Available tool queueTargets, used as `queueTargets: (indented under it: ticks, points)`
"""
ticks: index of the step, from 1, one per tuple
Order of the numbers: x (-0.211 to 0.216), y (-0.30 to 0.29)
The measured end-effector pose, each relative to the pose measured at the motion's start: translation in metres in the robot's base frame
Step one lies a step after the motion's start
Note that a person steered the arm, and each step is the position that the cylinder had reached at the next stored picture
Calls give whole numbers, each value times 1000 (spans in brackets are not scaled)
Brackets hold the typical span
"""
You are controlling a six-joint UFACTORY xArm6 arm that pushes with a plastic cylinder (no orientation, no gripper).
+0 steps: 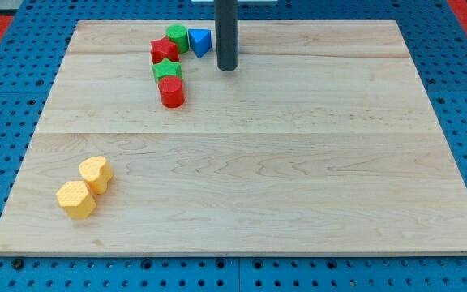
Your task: Push the green circle in between the blue triangle and red star
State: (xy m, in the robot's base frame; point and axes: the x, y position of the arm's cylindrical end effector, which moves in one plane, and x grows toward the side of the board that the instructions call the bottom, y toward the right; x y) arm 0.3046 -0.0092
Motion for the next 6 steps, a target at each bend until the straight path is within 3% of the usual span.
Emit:
queueTargets:
  ticks: [6]
  points:
    - [32, 49]
